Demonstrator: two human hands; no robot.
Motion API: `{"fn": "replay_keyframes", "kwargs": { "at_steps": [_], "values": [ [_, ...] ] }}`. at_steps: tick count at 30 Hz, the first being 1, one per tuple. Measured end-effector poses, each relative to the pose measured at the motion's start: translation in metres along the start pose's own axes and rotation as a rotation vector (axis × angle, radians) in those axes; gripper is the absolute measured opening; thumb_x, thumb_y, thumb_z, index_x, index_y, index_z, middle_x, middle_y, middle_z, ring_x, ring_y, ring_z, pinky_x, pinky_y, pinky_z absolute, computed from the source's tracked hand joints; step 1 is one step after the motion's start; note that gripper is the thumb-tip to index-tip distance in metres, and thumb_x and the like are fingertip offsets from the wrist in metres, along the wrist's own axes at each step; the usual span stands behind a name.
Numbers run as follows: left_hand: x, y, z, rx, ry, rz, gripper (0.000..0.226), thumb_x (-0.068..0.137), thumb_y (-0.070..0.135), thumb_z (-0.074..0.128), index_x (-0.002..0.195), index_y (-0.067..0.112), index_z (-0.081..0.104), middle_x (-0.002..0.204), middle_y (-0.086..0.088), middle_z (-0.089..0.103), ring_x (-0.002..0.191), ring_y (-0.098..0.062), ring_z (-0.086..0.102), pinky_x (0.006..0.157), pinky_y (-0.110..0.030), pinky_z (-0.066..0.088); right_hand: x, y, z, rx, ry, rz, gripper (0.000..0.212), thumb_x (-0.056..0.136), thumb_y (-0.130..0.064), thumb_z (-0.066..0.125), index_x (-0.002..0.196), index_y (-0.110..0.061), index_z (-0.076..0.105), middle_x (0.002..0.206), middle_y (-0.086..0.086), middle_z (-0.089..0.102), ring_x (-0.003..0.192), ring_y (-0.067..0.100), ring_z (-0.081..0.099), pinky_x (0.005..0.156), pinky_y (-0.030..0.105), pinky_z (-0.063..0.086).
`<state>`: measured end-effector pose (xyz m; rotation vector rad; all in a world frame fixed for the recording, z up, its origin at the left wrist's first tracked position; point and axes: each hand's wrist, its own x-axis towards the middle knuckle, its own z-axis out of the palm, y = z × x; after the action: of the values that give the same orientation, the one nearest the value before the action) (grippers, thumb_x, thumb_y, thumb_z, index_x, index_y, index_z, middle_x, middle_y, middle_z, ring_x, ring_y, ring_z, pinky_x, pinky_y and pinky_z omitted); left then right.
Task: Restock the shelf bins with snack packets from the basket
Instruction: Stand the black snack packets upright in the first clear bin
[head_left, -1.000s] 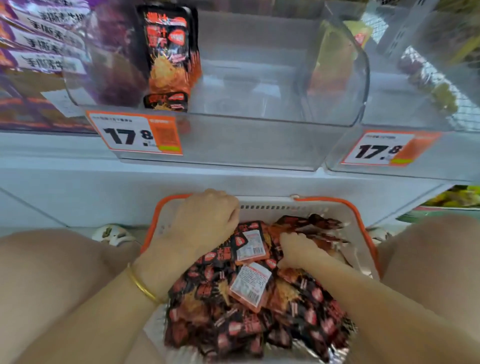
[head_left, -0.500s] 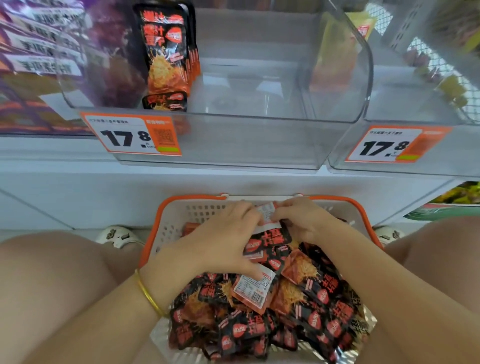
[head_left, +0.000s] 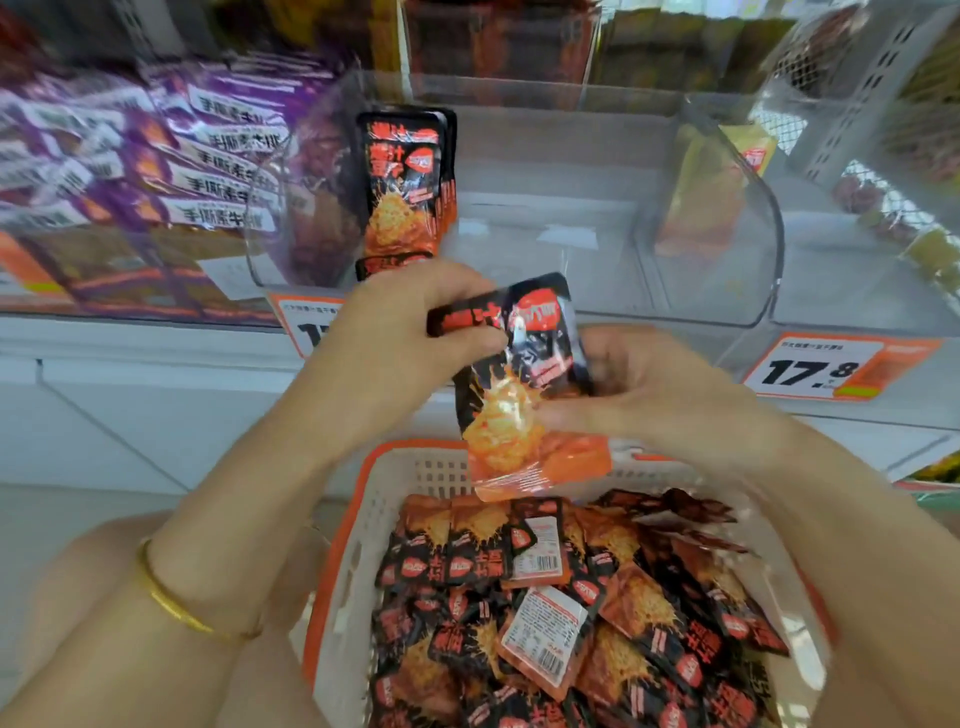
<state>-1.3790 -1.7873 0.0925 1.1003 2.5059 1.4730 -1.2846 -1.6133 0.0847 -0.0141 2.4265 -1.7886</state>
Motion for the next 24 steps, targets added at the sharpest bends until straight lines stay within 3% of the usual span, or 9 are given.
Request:
{"fn": "replay_keyframes", "kwargs": {
  "at_steps": [3,5,8,10,12,16,18,22,24],
  "values": [
    [0.021,-0.001,-0.029,-0.072,0.316,0.045,0.021,0.085,0.020,0.064,0.102,0.029,0.055,0.096,0.007,0.061,0.081,0.004,0.060,0.077,-0.020,0.051,0.037,-0.053,-0.015,0.081,0.132,-0.092,0.014,0.077,-0.001,0.069,0.081,-0.013,0.066,0.068,-0.002,0.068,0.058,0.007,0.062,0.055,0.022,0.055],
    [0.035,-0.008,-0.045,0.146,0.454,0.057,0.018,0.090,0.017,0.055,0.107,0.017,0.057,0.093,0.007,0.057,0.080,0.003,0.056,0.077,-0.016,0.046,0.076,-0.073,-0.022,0.107,0.204,-0.065,0.013,0.080,-0.001,0.067,0.082,-0.013,0.065,0.066,-0.001,0.067,0.054,0.007,0.062,0.056,0.026,0.058],
    [0.049,-0.027,-0.056,0.532,0.361,0.043,0.021,0.088,0.010,0.050,0.103,0.007,0.064,0.103,-0.010,0.061,0.099,-0.024,0.055,0.087,-0.035,0.040,0.142,-0.066,-0.011,0.047,0.125,0.240,0.017,0.086,0.000,0.062,0.078,-0.015,0.058,0.053,-0.004,0.065,0.045,0.006,0.061,0.050,0.025,0.055],
    [0.053,-0.032,-0.055,0.606,0.273,0.017,0.027,0.087,0.005,0.045,0.103,0.008,0.066,0.108,-0.014,0.060,0.105,-0.032,0.053,0.089,-0.043,0.041,0.177,-0.047,0.006,0.034,0.039,0.501,0.014,0.089,-0.002,0.060,0.080,-0.012,0.056,0.064,0.002,0.068,0.054,0.012,0.064,0.066,0.029,0.059],
    [0.054,-0.034,-0.053,0.650,0.230,0.008,0.034,0.083,0.009,0.038,0.101,0.007,0.067,0.108,-0.016,0.060,0.103,-0.035,0.054,0.084,-0.049,0.045,0.198,-0.035,0.020,-0.081,0.058,0.596,0.009,0.088,-0.006,0.064,0.095,-0.005,0.058,0.100,0.010,0.066,0.078,0.021,0.062,0.092,0.038,0.051],
    [0.055,-0.042,-0.051,0.721,0.187,-0.035,0.037,0.079,0.014,0.034,0.096,0.007,0.066,0.103,-0.014,0.061,0.098,-0.035,0.055,0.076,-0.049,0.048,0.217,-0.031,0.036,-0.082,0.127,0.609,0.034,0.089,-0.009,0.062,0.122,-0.004,0.055,0.114,0.012,0.061,0.115,0.027,0.057,0.100,0.042,0.045],
    [0.056,-0.043,-0.050,0.687,0.161,-0.048,0.043,0.075,0.017,0.029,0.095,0.007,0.067,0.102,-0.014,0.061,0.097,-0.035,0.055,0.077,-0.049,0.047,0.222,-0.027,0.039,0.035,0.167,0.575,0.020,0.087,0.000,0.060,0.106,-0.004,0.058,0.096,0.011,0.060,0.109,0.026,0.059,0.099,0.045,0.046],
    [0.061,-0.048,-0.051,0.686,0.068,-0.091,0.031,0.087,0.013,0.038,0.101,0.007,0.065,0.108,-0.012,0.058,0.103,-0.033,0.052,0.085,-0.049,0.046,0.246,-0.019,0.031,-0.059,0.427,0.262,0.048,0.069,0.006,0.069,0.114,0.001,0.054,0.106,0.017,0.062,0.093,0.025,0.060,0.075,0.038,0.054],
    [0.065,-0.049,-0.052,0.672,0.023,-0.105,0.026,0.087,0.012,0.045,0.103,0.007,0.065,0.108,-0.012,0.057,0.105,-0.033,0.051,0.087,-0.048,0.045,0.251,-0.021,0.026,-0.155,0.542,0.136,0.048,0.068,-0.002,0.072,0.111,-0.003,0.050,0.103,0.015,0.061,0.088,0.027,0.061,0.076,0.040,0.055]
  ]
}}
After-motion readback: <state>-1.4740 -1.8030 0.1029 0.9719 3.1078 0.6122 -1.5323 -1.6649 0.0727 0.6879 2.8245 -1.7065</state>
